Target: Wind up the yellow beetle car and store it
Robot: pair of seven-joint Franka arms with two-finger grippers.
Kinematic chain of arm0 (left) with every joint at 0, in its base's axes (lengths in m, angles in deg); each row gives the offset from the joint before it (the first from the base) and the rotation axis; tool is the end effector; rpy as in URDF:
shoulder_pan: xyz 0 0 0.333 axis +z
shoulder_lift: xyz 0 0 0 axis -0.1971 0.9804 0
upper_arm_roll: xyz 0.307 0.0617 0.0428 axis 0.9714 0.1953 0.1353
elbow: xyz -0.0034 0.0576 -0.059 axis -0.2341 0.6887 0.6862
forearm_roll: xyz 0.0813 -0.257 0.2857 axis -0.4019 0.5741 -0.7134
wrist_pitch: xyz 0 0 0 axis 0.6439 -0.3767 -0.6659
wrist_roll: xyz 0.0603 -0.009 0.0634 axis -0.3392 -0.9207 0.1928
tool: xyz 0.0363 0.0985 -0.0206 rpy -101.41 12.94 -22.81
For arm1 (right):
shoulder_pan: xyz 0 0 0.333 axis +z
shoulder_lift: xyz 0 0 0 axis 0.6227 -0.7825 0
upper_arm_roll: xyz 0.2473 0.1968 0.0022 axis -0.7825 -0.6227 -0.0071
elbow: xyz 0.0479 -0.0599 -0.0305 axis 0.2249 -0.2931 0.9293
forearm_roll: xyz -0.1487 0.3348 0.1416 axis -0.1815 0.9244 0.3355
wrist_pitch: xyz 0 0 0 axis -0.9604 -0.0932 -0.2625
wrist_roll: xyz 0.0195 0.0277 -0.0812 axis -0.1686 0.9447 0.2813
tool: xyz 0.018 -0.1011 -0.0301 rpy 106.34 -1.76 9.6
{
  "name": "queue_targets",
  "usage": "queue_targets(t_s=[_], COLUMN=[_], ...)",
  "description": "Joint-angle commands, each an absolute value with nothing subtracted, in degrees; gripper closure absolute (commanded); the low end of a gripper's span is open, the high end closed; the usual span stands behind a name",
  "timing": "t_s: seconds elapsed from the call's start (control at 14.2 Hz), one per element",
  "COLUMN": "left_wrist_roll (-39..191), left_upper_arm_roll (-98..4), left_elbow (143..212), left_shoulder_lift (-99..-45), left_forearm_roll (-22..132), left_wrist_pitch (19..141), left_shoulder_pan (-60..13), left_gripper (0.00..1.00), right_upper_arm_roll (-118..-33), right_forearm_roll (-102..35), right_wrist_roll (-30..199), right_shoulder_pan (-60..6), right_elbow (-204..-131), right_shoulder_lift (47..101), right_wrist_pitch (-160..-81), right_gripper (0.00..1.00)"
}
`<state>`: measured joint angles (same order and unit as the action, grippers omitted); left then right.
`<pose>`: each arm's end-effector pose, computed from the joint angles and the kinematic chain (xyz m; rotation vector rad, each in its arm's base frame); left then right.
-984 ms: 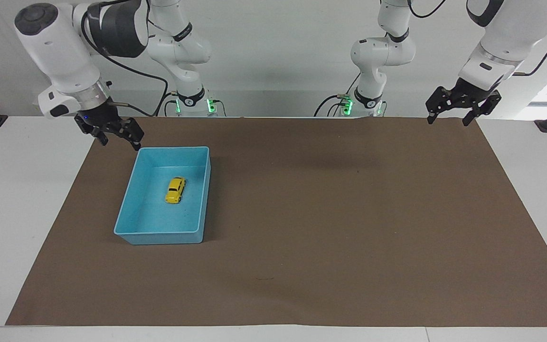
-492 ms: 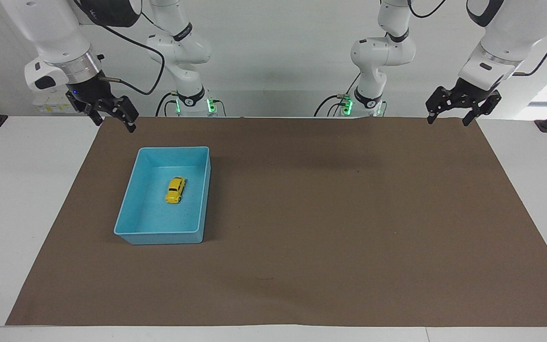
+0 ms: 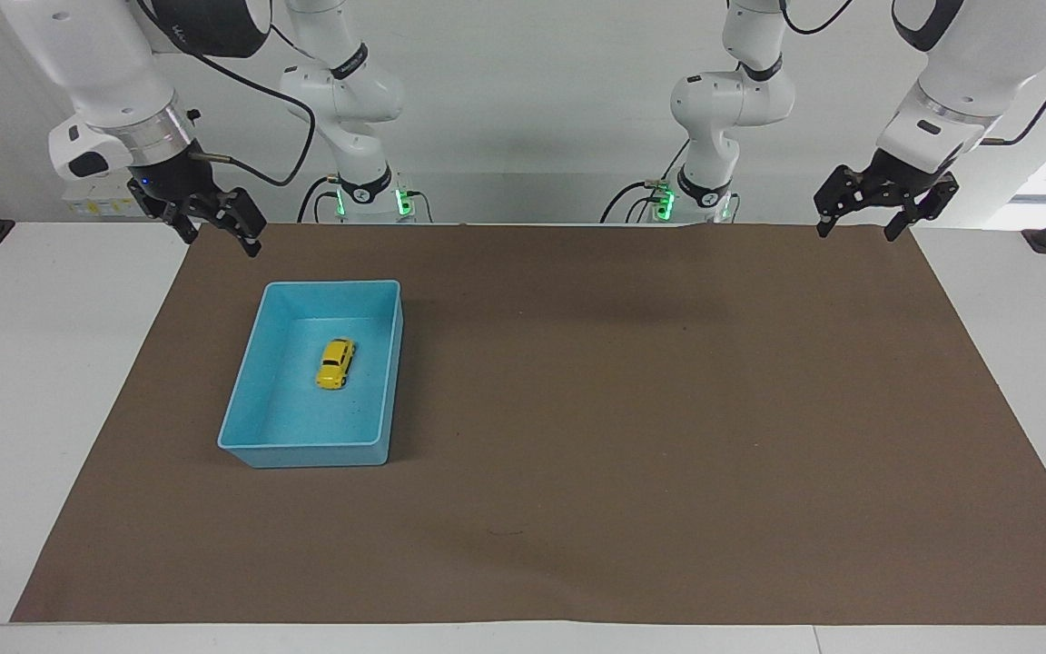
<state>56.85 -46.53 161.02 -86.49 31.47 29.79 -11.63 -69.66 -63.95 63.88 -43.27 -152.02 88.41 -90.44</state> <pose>0.5262 -0.0313 0.6366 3.1118 -0.1793 -0.0263 0.5548 -0.0325 0.6262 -3.1076 0.4227 0.0558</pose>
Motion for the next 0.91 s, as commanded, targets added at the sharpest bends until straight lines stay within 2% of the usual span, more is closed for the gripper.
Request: queue_targets(t_s=[0.0,0.84], left_wrist_roll=[56.9,56.9], left_upper_arm_roll=[-47.2,-47.2], left_elbow=[161.4,161.4], left_shoulder_lift=[-87.1,-87.1], left_forearm_roll=[30.7,30.7], left_wrist_pitch=[29.2,29.2], left_shoulder_pan=[-10.7,-10.7], left_gripper=[0.0,0.0], right_upper_arm_roll=[-70.1,-70.1], right_forearm_roll=[-64.2,-64.3], right_wrist_roll=[65.3,66.3], right_shoulder_pan=[-43.3,-43.3], right_elbow=[-151.2,-151.6], right_shoulder_lift=[88.0,88.1], right_wrist_pitch=[-90.8,-91.2], right_gripper=[0.0,0.0])
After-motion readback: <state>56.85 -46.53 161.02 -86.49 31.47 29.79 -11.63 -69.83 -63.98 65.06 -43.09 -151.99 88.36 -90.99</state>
